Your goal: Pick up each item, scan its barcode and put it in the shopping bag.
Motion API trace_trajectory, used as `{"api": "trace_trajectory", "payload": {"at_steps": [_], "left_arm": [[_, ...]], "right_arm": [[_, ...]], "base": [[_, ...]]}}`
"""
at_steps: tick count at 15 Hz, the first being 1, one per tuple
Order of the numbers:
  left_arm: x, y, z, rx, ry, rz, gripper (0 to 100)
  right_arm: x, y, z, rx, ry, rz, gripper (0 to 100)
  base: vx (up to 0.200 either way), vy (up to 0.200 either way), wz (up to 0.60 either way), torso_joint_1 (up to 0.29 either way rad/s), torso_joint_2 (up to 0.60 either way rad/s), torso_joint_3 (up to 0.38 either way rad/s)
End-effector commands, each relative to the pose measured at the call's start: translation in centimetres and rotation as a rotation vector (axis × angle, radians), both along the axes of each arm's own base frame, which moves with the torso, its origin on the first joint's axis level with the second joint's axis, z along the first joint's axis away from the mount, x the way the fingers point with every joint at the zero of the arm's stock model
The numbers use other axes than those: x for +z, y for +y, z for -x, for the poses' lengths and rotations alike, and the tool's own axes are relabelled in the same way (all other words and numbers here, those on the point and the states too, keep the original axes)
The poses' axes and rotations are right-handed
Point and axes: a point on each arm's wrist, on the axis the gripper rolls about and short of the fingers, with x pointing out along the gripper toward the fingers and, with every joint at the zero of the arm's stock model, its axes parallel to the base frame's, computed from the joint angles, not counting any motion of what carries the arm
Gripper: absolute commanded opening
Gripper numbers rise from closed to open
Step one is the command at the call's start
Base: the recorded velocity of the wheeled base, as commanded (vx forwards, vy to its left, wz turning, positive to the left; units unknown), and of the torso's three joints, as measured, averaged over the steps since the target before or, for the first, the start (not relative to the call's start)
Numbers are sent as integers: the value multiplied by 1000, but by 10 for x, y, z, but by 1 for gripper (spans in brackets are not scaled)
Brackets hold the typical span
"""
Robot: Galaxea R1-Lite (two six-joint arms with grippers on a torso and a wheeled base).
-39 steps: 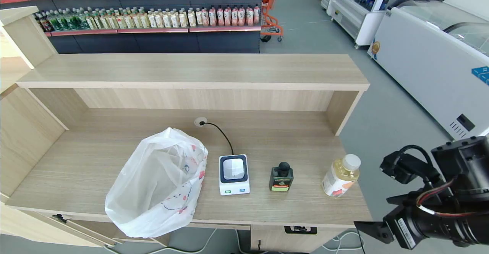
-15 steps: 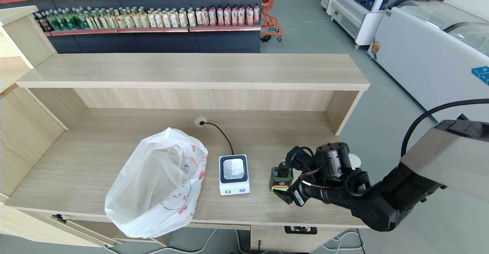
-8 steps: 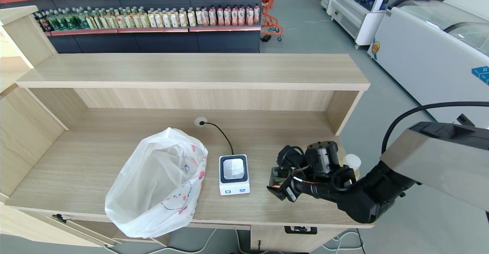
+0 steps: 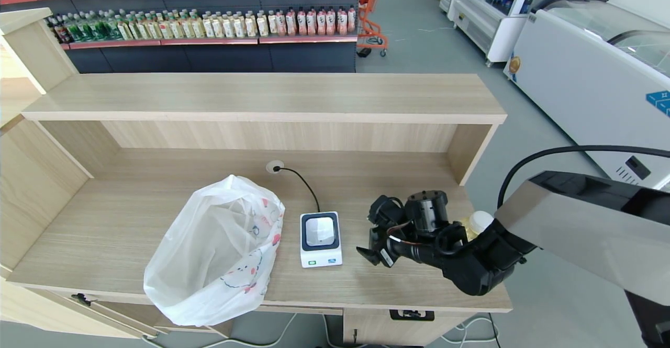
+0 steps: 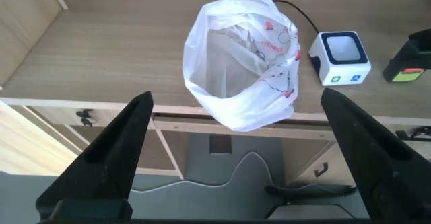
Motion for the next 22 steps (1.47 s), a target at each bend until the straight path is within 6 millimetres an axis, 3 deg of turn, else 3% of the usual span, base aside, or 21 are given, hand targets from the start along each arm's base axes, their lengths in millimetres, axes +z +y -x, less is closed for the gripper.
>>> {"api": "trace_trajectory", "payload": {"at_steps": [1, 4, 10, 19, 21, 22], "left_arm": [[0, 0, 0, 0, 0, 2, 100], [0, 0, 0, 0, 0, 2, 100], [0, 0, 0, 0, 0, 0, 100], [0, 0, 0, 0, 0, 0, 100], [0, 0, 0, 0, 0, 0, 100], [0, 0, 0, 0, 0, 2, 100]], "right_arm": [[-10, 5, -5, 8, 7, 12, 0], [-18, 5, -4, 20, 10, 42, 0], [-7, -13, 13, -3, 12, 47, 0], [4, -18, 21, -9, 5, 46, 0], [27, -18, 19, -36, -30, -25, 0], [50, -18, 15, -68, -58, -114, 0]], "base": [[0, 0, 0, 0, 0, 0], [0, 0, 0, 0, 0, 0], [0, 0, 0, 0, 0, 0], [0, 0, 0, 0, 0, 0], [0, 0, 0, 0, 0, 0], [0, 0, 0, 0, 0, 0]]}}
